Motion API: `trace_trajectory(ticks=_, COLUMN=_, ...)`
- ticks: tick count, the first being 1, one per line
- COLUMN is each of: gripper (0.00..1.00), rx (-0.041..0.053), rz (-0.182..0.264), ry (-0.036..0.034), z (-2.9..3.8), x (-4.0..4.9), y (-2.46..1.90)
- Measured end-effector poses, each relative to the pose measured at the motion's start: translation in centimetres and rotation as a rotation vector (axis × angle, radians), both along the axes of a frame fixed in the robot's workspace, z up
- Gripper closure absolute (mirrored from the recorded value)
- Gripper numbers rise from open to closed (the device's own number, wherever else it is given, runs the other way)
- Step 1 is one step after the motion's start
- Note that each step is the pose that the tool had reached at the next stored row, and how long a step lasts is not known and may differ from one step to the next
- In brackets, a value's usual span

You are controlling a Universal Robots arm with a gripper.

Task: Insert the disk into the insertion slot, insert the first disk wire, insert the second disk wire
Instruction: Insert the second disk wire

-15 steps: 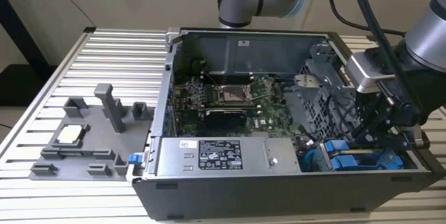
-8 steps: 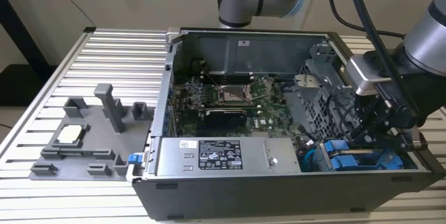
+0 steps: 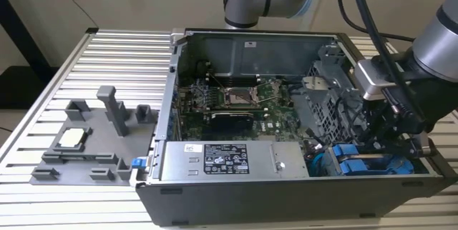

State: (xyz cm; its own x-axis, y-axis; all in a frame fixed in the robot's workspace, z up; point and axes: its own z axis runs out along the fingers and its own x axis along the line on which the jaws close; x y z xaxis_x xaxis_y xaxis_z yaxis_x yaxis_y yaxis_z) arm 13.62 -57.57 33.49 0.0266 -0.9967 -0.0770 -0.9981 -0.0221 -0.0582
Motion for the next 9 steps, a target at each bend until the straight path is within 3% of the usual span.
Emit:
trace_trajectory(ticks=5, gripper=0.76, rx=-0.0006, rz=0.0, ry=0.0129, z=0.94, x=0.13, y=0.0)
trace_trajectory(ticks=9, gripper=0.76, rx=-0.0007, rz=0.0, ry=0.0211, z=2.34, x=0.18, y=0.0)
